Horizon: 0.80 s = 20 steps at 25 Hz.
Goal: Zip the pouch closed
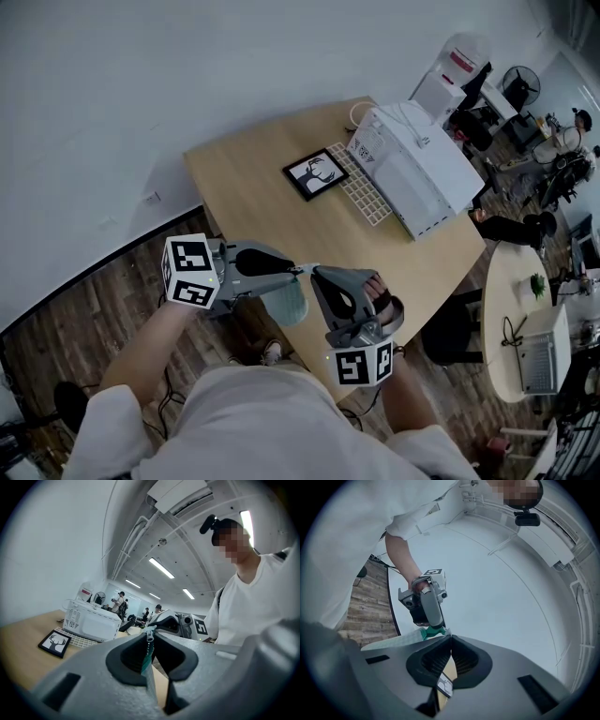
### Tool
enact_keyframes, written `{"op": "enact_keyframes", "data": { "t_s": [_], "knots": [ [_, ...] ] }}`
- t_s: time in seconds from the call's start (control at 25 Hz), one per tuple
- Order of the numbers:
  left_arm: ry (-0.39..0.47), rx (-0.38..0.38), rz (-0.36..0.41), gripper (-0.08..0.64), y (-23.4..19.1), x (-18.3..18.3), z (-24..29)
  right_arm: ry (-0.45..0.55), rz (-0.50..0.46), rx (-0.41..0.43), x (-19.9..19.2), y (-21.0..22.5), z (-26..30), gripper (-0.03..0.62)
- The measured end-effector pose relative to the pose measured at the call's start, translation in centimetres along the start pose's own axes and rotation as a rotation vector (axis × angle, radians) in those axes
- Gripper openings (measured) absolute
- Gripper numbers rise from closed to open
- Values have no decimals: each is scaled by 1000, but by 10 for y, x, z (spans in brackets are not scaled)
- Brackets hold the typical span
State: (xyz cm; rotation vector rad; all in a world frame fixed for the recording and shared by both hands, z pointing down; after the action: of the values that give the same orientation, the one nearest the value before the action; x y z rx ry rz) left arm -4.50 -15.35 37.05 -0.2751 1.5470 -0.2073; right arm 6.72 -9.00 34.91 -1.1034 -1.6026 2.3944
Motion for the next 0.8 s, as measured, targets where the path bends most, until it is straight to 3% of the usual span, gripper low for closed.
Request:
{"op": "enact_keyframes", "data": {
  "t_s": [0.16,0.52,0.8],
  "knots": [
    [7,-42,-51,58,2,0,-1,14,-21,-1,5,-1,-5,5],
    [-86,-112,-50,64,9,-6,3,28,-66,44,10,-8,-9,5],
    [-111,-124,-73,63,14,-17,6,21,-59,77,6,-20,-16,6]
  ]
}}
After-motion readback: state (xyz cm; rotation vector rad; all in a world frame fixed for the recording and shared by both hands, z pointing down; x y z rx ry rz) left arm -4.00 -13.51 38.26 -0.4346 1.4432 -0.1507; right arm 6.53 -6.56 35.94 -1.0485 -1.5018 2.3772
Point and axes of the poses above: the fingertips, and each gripper's own axes: z forward along the fingers, y to its right, x out of its top, the point moved 6 cm from there along -z, backward along the fingers, and after that the axes turned 2 degrees about x, right-handed, at the moved point
